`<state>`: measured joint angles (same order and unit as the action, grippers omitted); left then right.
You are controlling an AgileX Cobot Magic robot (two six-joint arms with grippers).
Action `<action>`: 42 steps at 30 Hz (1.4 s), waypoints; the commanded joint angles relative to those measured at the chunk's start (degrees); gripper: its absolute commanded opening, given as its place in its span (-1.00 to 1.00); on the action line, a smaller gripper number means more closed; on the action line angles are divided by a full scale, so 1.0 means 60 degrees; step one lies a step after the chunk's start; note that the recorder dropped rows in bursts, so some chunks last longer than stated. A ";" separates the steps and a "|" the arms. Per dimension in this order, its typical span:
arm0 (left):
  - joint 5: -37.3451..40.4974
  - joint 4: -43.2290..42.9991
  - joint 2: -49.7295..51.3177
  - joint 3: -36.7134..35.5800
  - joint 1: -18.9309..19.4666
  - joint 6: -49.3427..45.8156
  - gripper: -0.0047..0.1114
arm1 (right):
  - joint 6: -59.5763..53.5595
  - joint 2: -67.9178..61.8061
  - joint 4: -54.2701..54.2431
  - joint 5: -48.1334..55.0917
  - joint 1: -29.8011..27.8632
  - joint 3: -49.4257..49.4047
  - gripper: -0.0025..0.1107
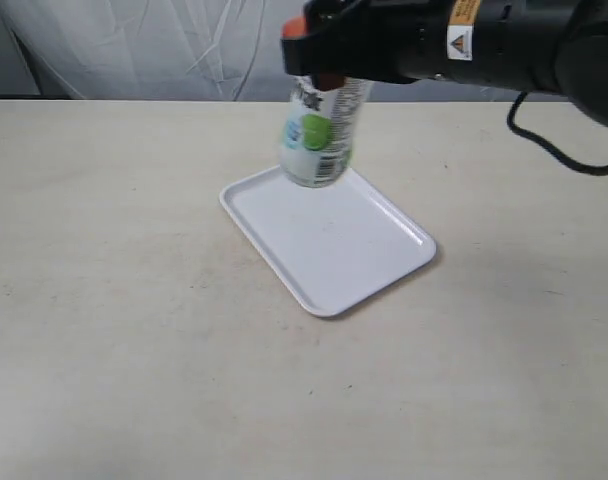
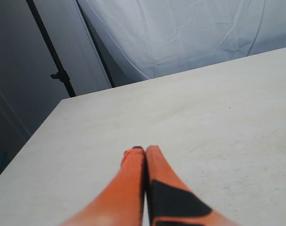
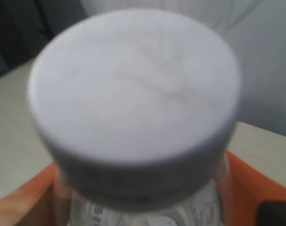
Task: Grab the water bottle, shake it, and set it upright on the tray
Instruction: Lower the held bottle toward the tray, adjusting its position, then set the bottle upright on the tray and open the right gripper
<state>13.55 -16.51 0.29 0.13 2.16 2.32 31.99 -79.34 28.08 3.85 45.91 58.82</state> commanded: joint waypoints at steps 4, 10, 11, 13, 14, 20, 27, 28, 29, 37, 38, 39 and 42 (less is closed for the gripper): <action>0.0025 -0.0011 -0.0048 -0.0021 0.0002 0.0043 -0.92 | -0.0760 -0.0058 0.0599 -0.1200 0.0799 0.0160 -0.97; 0.0025 -0.0011 -0.0048 -0.0021 0.0002 0.0043 -0.92 | -0.1144 -0.0408 0.0532 -0.1611 0.0035 -0.0143 -0.97; 0.0025 -0.0011 -0.0048 -0.0021 0.0002 0.0043 -0.92 | -0.1144 -0.0548 0.0505 -0.1892 -0.0086 -0.0240 -0.97; 0.0025 -0.0011 -0.0048 -0.0021 0.0002 0.0043 -0.92 | -0.1144 -0.0935 0.0482 -0.2480 -0.0386 -0.0474 -0.97; 0.0025 -0.0011 -0.0048 -0.0021 0.0002 0.0043 -0.92 | -0.1149 -0.1139 0.0482 -0.2638 -0.0506 -0.0539 -0.97; 0.0025 -0.0011 -0.0048 -0.0021 0.0002 0.0043 -0.92 | -0.1165 -0.2743 0.0482 -0.3367 -0.1092 -0.0718 -0.97; 0.0025 -0.0011 -0.0048 -0.0021 0.0002 0.0043 -0.92 | -0.1595 -0.3582 0.0352 -0.3608 -0.1092 -0.0699 -0.97; 0.0025 -0.0011 -0.0048 -0.0021 0.0002 0.0043 -0.92 | -0.1595 -0.3606 0.0354 -0.3560 -0.1092 -0.0699 -0.97; 0.0025 -0.0011 -0.0048 -0.0021 0.0002 0.0043 -0.92 | -0.1595 -0.3681 0.0354 -0.3567 -0.1092 -0.0699 -0.97; 0.0025 -0.0011 -0.0048 -0.0021 0.0002 0.0043 -0.92 | -0.1595 -0.3876 0.0354 -0.3498 -0.1092 -0.0699 -0.55; 0.0025 -0.0011 -0.0048 -0.0021 0.0002 0.0043 -0.92 | -0.1595 -0.3876 0.0354 -0.3498 -0.1092 -0.0699 -0.35; 0.0025 -0.0011 -0.0048 -0.0021 0.0002 0.0043 -0.92 | -0.1595 -0.3876 0.0294 -0.3498 -0.1092 -0.0699 -0.10; 0.0025 -0.0011 -0.0048 -0.0021 0.0002 0.0043 -0.92 | -0.1595 -0.3876 -0.0224 -0.3343 -0.1092 -0.0699 0.71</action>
<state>13.55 -16.51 0.29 0.13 2.16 2.32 22.87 -102.99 29.21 -15.55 39.67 54.38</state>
